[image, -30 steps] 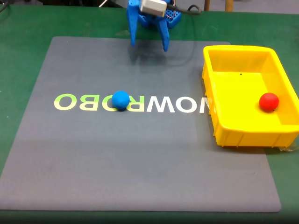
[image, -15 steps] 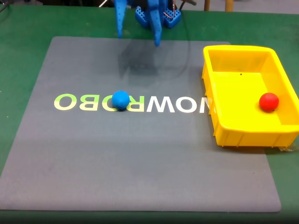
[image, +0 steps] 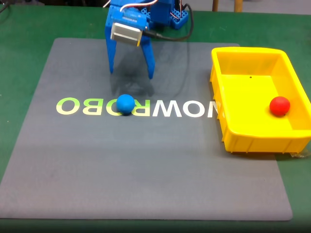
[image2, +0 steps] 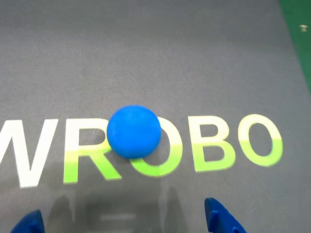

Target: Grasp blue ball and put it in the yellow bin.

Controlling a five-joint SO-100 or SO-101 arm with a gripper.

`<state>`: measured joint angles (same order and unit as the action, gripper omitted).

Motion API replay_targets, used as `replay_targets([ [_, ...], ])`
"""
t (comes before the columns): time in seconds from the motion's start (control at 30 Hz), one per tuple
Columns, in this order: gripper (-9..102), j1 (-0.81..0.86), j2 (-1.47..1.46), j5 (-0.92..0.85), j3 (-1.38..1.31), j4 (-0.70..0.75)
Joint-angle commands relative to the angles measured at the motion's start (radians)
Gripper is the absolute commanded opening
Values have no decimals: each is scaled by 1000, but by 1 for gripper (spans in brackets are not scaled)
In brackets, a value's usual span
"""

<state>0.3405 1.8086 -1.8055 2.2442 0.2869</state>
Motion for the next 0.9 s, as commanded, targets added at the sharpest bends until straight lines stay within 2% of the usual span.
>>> replay_targets([
  [0.0, 37, 21, -67, 18, -123, -34],
  [0.33, 37, 0, -259, 41, -287, -51],
  [0.87, 33, -20, -456, 57, -410, -109],
])
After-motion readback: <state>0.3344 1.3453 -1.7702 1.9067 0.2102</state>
